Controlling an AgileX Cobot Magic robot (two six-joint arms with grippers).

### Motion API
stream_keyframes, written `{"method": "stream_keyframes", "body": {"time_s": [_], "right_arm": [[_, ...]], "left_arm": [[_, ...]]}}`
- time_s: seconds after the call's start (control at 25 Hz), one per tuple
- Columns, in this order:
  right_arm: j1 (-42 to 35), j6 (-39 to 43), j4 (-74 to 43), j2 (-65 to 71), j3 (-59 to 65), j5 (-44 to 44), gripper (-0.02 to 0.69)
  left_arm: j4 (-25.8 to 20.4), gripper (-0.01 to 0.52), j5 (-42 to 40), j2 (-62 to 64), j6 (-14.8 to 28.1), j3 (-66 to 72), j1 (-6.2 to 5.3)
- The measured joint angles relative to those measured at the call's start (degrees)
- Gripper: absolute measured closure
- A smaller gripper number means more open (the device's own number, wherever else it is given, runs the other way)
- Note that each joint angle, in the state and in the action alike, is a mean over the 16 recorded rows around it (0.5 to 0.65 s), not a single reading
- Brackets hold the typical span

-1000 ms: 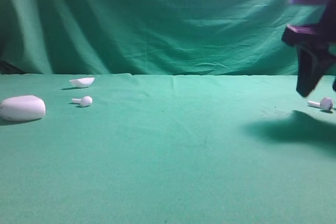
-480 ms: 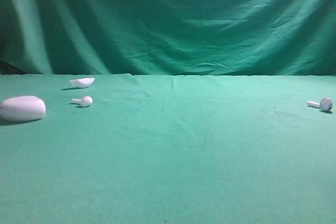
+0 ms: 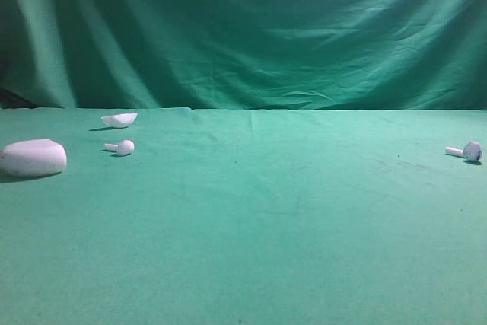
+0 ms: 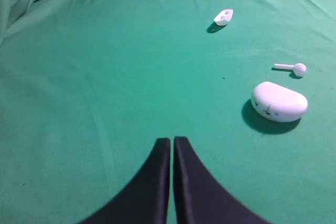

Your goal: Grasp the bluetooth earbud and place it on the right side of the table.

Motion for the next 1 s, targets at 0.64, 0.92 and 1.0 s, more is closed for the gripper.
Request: {"method": "stream_keyframes", "body": {"time_s": [0.64, 0.92, 1.0], "right_arm": [[0.0, 2.1, 0.8, -20.6, 8.1, -3.7, 0.618], [-1.4, 2.0, -2.7, -23.0, 12.9, -8.7, 0.618], [-2.5, 1.9, -3.9, -24.5, 15.6, -10.5, 0.618]], "left_arm": [[0.0, 0.514, 0.0, 0.0, 0.0, 0.0, 0.0], [0.0, 0.514, 0.0, 0.0, 0.0, 0.0, 0.0], [0.0, 0.514, 0.0, 0.0, 0.0, 0.0, 0.0]]}}
